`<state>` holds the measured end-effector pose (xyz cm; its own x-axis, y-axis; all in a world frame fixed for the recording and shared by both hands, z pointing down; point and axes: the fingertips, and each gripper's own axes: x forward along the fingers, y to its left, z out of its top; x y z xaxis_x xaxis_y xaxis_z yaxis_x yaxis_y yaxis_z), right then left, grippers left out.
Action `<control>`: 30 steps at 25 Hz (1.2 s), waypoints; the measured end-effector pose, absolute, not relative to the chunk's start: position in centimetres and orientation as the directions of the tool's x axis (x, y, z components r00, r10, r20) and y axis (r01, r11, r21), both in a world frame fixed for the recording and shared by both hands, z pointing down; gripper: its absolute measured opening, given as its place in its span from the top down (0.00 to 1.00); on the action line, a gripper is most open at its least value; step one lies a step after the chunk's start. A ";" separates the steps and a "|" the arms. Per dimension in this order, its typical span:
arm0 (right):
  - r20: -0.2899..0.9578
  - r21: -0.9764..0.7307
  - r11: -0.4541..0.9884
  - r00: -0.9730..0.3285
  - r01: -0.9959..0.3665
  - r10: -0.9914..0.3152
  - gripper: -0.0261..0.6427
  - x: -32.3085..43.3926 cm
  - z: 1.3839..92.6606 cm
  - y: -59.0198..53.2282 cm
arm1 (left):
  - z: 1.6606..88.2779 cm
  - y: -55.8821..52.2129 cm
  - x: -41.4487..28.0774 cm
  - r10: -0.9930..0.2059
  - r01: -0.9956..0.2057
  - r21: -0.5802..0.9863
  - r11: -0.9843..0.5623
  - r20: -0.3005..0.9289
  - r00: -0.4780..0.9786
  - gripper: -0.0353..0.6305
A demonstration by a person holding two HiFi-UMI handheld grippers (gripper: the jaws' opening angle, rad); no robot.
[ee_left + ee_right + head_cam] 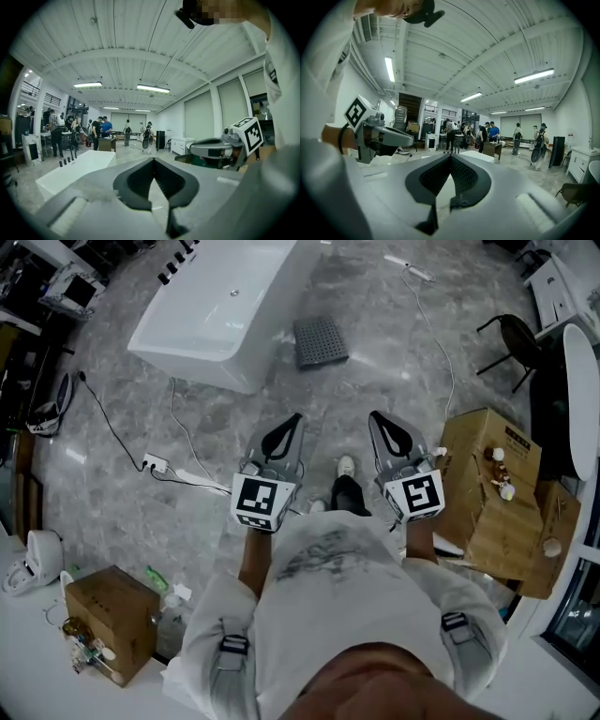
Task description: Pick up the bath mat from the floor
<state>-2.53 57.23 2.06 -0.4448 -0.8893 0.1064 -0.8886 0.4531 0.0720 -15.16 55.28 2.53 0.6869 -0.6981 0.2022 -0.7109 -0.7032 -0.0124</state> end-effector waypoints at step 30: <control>0.111 0.019 0.579 -0.574 -0.815 -0.812 0.96 9.0 3.3 36.9 | 2.8 36.2 -4.6 -0.804 -0.820 -0.021 -0.571 0.216 0.554 0.94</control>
